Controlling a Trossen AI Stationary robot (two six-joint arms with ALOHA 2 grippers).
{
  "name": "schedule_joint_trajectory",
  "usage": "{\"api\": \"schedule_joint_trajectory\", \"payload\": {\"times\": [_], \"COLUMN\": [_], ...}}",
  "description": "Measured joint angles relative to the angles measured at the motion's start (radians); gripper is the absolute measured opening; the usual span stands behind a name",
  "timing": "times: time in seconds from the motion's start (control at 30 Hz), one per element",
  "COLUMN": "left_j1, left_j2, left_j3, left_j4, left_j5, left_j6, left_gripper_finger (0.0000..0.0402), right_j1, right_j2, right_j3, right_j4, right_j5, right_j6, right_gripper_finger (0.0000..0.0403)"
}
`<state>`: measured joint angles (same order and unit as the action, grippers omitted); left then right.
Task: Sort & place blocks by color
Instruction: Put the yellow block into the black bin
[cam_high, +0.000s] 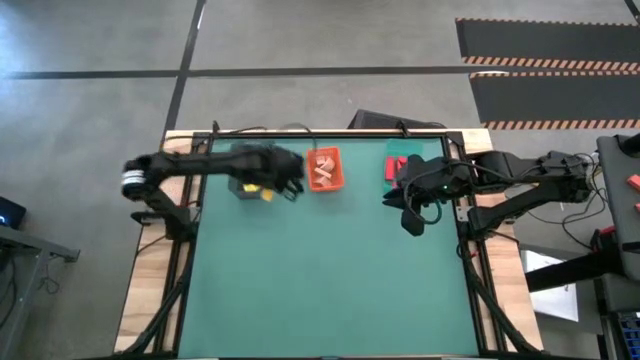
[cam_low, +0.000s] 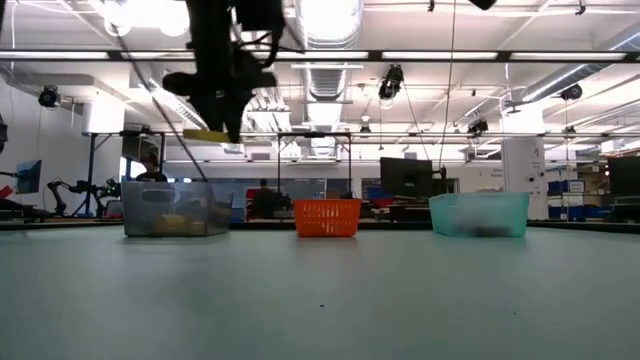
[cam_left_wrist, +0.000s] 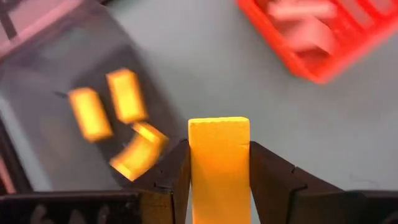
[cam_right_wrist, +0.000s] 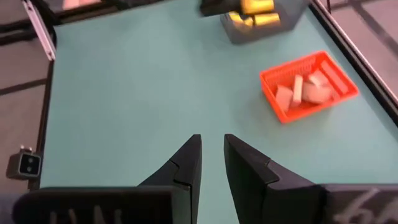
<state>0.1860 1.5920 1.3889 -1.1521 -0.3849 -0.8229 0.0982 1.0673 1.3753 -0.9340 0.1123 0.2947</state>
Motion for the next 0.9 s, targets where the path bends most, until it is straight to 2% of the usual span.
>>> {"api": "schedule_joint_trajectory", "payload": {"times": [0.2,0.37,0.57,0.73,0.9], "left_j1": [0.265,0.429,0.493,0.502,0.501], "left_j2": [-0.151,-0.186,-0.172,-0.172,-0.176], "left_j3": [-0.223,-0.371,-0.432,-0.456,-0.457], "left_j4": [0.208,0.36,0.41,0.438,0.434], "left_j5": [0.015,0.081,0.088,0.075,0.066], "left_j6": [0.205,0.302,0.337,0.342,0.381], "left_gripper_finger": [0.0112,0.0112,0.0115,0.018,0.0198], "right_j1": [0.0,0.0,0.0,0.0,0.0], "right_j2": [0.055,0.125,0.209,0.267,0.31], "right_j3": [-0.002,-0.002,-0.002,0.001,0.001], "right_j4": [0.154,0.274,0.359,0.393,0.435], "right_j5": [0.002,0.002,0.002,0.002,0.003], "right_j6": [-0.049,-0.068,-0.071,-0.071,-0.141], "right_gripper_finger": [0.0059,0.0059,0.0059,0.0059,0.0059]}}
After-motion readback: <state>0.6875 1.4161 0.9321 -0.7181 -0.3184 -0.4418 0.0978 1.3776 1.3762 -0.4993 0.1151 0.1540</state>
